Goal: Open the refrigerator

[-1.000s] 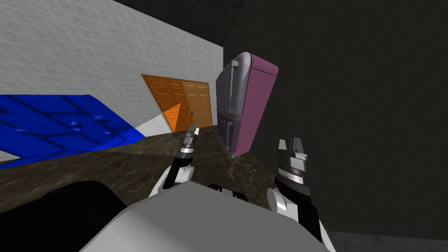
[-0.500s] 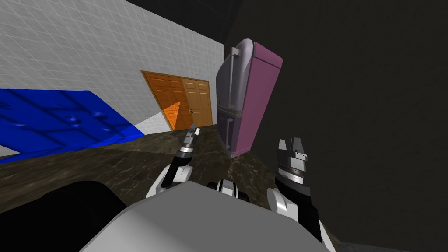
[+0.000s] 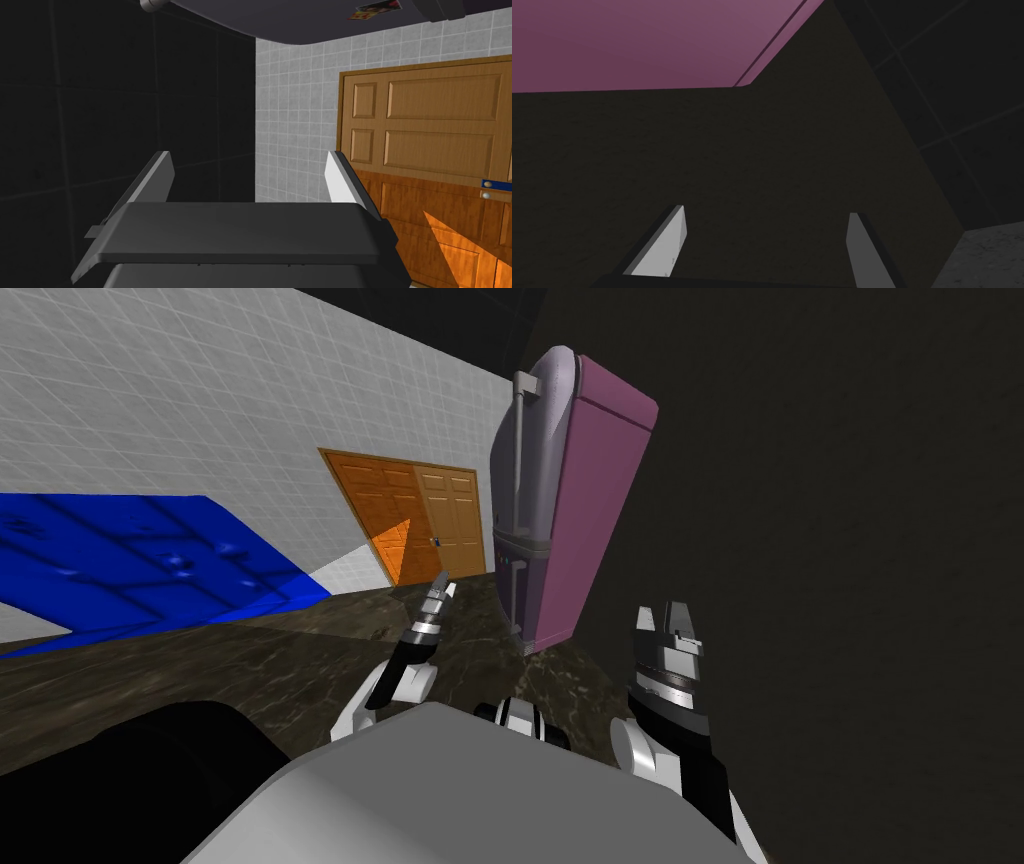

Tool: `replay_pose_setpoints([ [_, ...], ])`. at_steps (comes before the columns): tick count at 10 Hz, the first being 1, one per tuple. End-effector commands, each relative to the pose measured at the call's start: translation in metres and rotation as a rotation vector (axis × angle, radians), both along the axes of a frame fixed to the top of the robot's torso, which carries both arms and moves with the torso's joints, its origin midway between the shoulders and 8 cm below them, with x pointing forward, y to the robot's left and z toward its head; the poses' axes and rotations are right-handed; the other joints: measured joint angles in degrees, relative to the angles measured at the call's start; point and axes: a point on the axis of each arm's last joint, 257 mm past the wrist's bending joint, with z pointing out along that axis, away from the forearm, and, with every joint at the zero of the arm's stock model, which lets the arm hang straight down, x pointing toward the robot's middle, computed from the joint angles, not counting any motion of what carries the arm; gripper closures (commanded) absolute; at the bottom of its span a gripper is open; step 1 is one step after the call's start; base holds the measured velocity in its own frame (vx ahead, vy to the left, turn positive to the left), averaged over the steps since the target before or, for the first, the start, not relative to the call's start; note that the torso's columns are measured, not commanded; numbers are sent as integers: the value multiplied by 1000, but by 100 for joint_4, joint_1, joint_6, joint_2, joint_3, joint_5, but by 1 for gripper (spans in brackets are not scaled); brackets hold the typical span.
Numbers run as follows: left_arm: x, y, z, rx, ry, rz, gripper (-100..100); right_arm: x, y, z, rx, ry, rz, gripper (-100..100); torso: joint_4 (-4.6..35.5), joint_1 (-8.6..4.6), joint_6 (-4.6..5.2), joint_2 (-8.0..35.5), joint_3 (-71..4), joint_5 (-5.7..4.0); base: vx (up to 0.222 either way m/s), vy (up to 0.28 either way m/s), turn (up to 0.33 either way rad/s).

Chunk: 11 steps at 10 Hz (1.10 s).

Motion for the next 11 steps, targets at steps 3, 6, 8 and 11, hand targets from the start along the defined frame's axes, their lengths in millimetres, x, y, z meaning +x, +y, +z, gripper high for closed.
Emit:
replay_pose_setpoints([
  [3,14,18,-14,-28,72,30,-100,0,0,0,0,0,0,0,-1,6,0,-5,-3,1,141,-127,55],
  [6,23,33,-28,-65,128,58,-100,0,0,0,0,0,0,0,-7,-6,1,-24,-15,-2,176,-166,78],
  [8,26,40,-35,-83,156,71,-100,0,0,0,0,0,0,0,1,15,0,1,1,4,148,-122,47],
  [11,32,49,-45,-105,195,88,-100,0,0,0,0,0,0,0,0,10,0,1,0,4,116,-92,50],
])
